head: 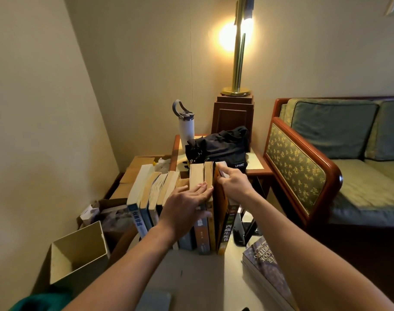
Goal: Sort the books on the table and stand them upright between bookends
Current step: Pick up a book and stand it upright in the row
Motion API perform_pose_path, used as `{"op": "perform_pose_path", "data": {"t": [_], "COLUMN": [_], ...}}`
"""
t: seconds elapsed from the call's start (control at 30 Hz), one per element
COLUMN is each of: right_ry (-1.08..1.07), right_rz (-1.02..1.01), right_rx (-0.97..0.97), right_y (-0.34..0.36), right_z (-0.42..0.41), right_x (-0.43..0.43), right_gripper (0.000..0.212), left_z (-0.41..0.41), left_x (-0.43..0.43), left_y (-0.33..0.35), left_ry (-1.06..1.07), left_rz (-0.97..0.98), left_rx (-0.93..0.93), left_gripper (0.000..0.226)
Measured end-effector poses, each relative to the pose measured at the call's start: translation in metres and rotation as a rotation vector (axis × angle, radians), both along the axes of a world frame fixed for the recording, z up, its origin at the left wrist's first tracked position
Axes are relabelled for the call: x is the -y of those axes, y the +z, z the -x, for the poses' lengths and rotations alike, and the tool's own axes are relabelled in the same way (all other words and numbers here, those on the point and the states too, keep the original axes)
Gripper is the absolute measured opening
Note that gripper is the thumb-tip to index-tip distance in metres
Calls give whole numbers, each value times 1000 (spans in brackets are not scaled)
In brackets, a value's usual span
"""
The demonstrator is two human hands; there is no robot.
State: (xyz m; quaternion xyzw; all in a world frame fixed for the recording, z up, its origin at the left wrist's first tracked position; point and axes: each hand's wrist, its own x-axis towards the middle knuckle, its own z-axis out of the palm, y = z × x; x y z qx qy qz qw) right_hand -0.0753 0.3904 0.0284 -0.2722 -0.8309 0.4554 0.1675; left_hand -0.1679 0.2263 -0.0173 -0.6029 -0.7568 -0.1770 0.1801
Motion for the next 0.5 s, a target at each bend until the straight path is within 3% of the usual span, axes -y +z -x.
{"op": "perform_pose_path", "data": {"t": [0.17, 0.27, 0.4, 0.5], "right_ry": [-2, 1, 34, 93], "right_rz": [-59, -21, 228, 415], "right_rx": [30, 48, 10, -80], "right_y": [1, -4, -20, -28], "right_z": [22, 27, 25, 23], "right_x": [4, 3, 3, 4], "right_gripper": [39, 38, 58, 58], "left_z": [-4, 2, 8, 10], "left_x": [-1, -2, -2, -6], "left_y": [-4, -4, -8, -8], "left_ry": [-19, -49, -35, -22], "left_rz": [-107, -126, -81, 5], "left_rx": [-22, 60, 272, 336], "left_gripper": [58, 54, 63, 81]}}
